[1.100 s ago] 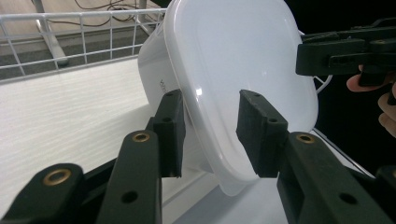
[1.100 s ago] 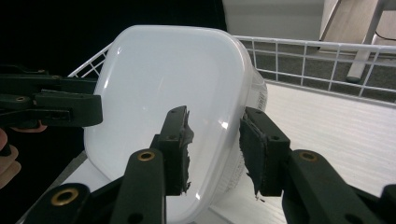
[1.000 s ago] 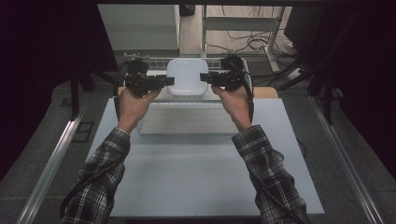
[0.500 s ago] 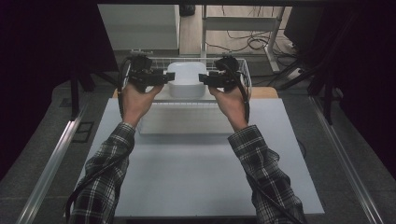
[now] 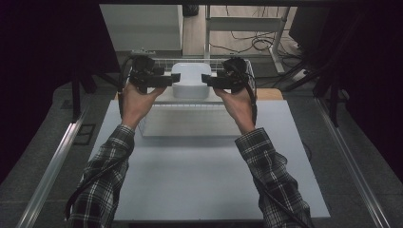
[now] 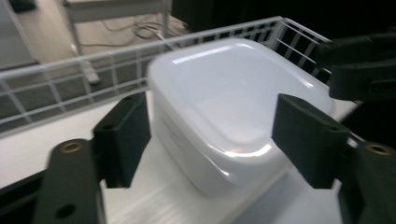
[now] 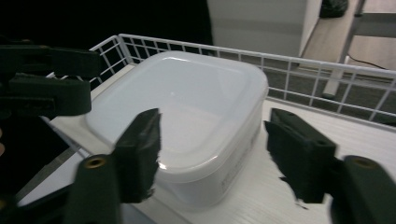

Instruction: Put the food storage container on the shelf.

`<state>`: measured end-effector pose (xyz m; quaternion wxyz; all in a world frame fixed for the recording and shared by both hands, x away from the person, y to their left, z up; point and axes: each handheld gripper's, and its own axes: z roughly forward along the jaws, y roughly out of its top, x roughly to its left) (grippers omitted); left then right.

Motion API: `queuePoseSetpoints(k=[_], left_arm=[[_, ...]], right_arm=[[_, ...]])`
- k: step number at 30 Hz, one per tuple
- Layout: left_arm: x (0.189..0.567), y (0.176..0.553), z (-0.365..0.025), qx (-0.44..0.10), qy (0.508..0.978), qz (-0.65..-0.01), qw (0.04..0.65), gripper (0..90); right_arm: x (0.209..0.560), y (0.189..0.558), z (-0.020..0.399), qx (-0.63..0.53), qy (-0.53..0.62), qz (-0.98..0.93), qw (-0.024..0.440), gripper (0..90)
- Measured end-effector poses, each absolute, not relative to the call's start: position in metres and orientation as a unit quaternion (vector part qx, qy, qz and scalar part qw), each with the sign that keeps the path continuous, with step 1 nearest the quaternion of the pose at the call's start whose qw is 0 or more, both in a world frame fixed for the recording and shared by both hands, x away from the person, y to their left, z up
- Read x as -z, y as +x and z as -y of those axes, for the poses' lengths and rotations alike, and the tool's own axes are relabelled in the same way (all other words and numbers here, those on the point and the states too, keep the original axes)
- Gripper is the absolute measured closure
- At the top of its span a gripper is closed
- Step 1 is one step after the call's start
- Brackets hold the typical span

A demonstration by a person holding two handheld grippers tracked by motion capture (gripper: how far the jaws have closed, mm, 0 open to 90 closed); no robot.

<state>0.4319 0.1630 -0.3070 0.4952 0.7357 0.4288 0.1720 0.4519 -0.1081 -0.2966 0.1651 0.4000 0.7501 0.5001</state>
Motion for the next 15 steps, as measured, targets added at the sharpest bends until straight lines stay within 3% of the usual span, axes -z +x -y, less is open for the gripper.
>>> queuePoseSetpoints(k=[1,5,15], left_arm=[[0.308,0.431,-0.162,-0.169,0.74,-0.426,0.493,17.4],[0.317,0.423,-0.16,-0.155,0.759,-0.405,0.486,9.3],[0.328,0.407,-0.16,-0.169,0.77,-0.367,0.494,5.9]], right_arm=[[0.298,0.45,0.108,-0.499,0.392,-0.755,0.164,21.1],[0.306,0.444,0.107,-0.488,0.372,-0.769,0.179,10.7],[0.32,0.428,0.112,-0.49,0.346,-0.781,0.173,3.5]])
